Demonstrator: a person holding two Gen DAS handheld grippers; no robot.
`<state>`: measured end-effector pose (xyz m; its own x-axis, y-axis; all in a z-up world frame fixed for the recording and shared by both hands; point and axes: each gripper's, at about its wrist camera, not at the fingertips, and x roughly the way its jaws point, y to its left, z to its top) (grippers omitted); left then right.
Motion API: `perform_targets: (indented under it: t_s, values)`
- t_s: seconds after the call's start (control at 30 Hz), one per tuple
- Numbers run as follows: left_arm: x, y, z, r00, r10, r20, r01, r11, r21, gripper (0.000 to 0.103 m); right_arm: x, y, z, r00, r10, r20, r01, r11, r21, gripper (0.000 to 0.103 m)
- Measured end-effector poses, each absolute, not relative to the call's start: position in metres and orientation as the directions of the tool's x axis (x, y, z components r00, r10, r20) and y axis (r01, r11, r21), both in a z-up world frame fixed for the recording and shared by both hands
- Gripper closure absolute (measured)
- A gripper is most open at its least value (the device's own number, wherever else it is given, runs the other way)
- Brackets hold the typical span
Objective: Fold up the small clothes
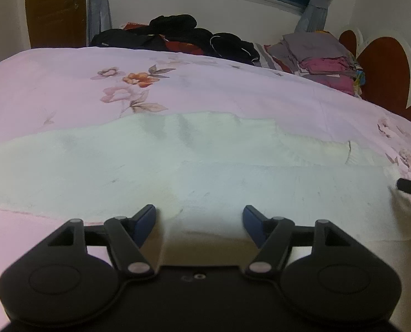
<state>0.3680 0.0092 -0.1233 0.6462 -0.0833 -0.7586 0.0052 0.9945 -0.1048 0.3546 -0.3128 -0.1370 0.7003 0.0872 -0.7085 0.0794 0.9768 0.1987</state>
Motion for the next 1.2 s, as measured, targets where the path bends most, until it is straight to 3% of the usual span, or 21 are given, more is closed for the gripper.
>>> perform_targets:
  t_s: [0.43,0.47,0.5,0.53,0.9,0.93,0.97,1.0,1.2]
  values:
    - [0.326,0.111,-0.107,0.651,0.005,-0.759,-0.153,0.980,-0.124,0.032,0.344,-0.173,-0.132,0.627,0.287,-0.724,-0.153,0.957,0.246,0.085]
    - [0.322,0.123,-0.107,0.651,0.015,-0.759,-0.175,0.976,-0.131,0.032,0.345,-0.164,-0.133,0.624,0.291,-0.725,-0.166,0.956,0.241,0.073]
    - [0.319,0.135,-0.106,0.651,0.029,-0.759,-0.199,0.971,-0.133,0.032,0.347,-0.155,-0.133,0.626,0.291,-0.724,-0.173,0.956,0.235,0.044]
    - [0.317,0.145,-0.106,0.649,0.041,-0.760,-0.218,0.967,-0.133,0.032,0.347,-0.147,-0.133,0.634,0.286,-0.718,-0.177,0.958,0.225,0.032]
    - [0.302,0.262,-0.113,0.623,0.108,-0.775,-0.446,0.863,-0.238,0.036,0.362,-0.092,-0.153,0.636,0.193,-0.747,-0.148,0.981,0.127,0.029]
    - [0.303,0.270,-0.114,0.622,0.106,-0.776,-0.459,0.852,-0.252,0.036,0.363,-0.089,-0.155,0.636,0.182,-0.750,-0.144,0.983,0.116,0.025]
    - [0.303,0.275,-0.116,0.622,0.103,-0.776,-0.469,0.843,-0.264,0.036,0.365,-0.087,-0.157,0.632,0.169,-0.756,-0.138,0.985,0.105,0.007]
    - [0.304,0.281,-0.117,0.622,0.100,-0.776,-0.478,0.834,-0.276,0.036,0.367,-0.084,-0.160,0.618,0.159,-0.770,-0.130,0.986,0.099,0.000]
    - [0.315,0.303,-0.128,0.642,0.068,-0.764,-0.496,0.797,-0.345,0.037,0.373,-0.088,-0.164,0.593,0.174,-0.786,-0.099,0.985,0.143,0.000]
